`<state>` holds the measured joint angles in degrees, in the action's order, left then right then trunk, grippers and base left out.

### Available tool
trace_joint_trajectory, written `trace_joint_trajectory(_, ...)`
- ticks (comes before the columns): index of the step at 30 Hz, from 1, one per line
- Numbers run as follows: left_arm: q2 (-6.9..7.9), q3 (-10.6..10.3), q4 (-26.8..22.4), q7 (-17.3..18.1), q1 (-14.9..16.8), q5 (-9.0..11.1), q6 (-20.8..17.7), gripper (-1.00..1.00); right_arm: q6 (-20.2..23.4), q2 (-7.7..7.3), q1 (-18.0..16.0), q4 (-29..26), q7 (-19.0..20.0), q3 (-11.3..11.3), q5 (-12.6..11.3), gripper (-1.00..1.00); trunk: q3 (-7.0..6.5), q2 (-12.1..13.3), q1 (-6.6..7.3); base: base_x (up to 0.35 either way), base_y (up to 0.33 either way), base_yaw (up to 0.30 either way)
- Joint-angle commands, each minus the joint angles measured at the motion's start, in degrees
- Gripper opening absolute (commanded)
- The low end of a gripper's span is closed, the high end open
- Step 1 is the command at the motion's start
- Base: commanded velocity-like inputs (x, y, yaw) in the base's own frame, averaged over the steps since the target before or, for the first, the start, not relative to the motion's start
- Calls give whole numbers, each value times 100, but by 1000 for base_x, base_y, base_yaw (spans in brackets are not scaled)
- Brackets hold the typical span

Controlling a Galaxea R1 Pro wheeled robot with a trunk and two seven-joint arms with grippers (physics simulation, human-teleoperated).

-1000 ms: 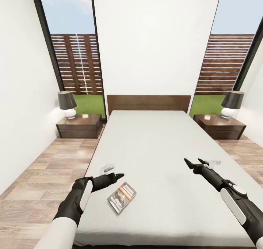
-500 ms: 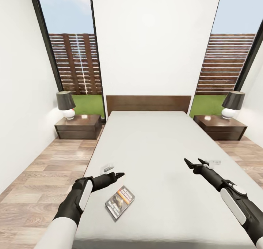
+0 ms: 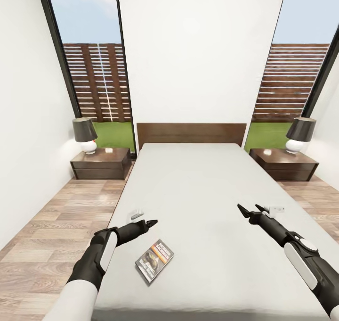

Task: In the bedroom, move the book from the bed onto either nightstand, and place the two sandals side by side next to the bed.

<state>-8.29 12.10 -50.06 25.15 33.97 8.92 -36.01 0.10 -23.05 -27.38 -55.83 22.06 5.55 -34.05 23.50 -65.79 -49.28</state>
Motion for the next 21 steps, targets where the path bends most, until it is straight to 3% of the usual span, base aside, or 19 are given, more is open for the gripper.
trace_joint_trajectory(1,-7,27,2,16,5,17,-41,100,0,-7,-4,2,9,16,-58,100,7,-4,0,0,0,0)
trace_joint_trajectory(9,-6,18,26,-58,5,14,-38,100,-1,-7,-4,2,9,16,-58,100,7,-4,0,0,0,0)
trace_joint_trajectory(14,-12,1,30,-446,5,28,-36,100,-1,-7,-4,2,9,16,-58,100,7,-4,0,0,0,0)
trace_joint_trajectory(15,-14,-6,31,-791,5,56,-33,100,-1,-7,-4,2,9,16,-58,100,7,-4,0,0,0,0)
trace_joint_trajectory(17,-14,-10,31,-923,5,87,-31,100,-1,-7,-4,2,9,16,-58,100,7,-4,0,0,0,0)
trace_joint_trajectory(21,-15,-7,32,-1152,5,308,-29,100,-1,-7,-4,2,9,16,-58,100,7,-4,0,0,0,0)
